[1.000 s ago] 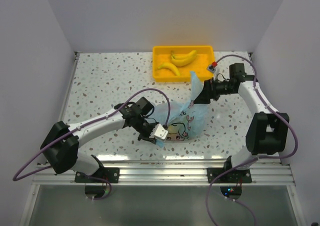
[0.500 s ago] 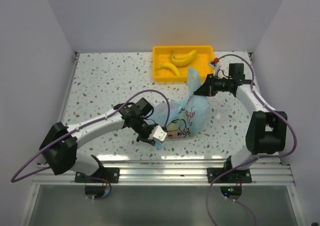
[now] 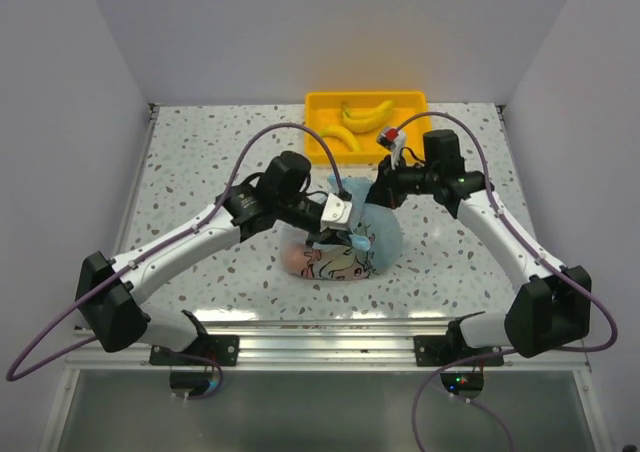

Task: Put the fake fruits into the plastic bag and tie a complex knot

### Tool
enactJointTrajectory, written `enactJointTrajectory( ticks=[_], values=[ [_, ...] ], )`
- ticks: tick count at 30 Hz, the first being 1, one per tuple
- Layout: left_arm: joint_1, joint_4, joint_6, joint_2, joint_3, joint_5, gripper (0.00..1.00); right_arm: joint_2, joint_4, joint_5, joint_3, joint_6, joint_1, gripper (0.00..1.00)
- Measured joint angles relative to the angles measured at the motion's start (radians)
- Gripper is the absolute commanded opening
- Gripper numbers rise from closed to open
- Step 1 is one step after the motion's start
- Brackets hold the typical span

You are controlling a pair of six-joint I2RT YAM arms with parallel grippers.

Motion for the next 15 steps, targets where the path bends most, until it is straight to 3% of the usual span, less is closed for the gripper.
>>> enactJointTrajectory(
  ticks=[4,9,15],
  values=[
    [0.032,0.261,-0.254,-0.007,-0.02,-0.005,0.0,0.0,-0.032,0.015,-0.001,-0.012,0.023,0.0],
    [0.072,0.461,-0.478,-0.005,-0.04,-0.07,0.0,-0.001,-0.045,0.015,-0.004,-0.011,0.059,0.01],
    [0.119,0.624,-0.703,-0.001,-0.104,-0.122,0.0,-0.02,-0.045,-0.002,-0.03,-0.005,0.082,0.22]
  ],
)
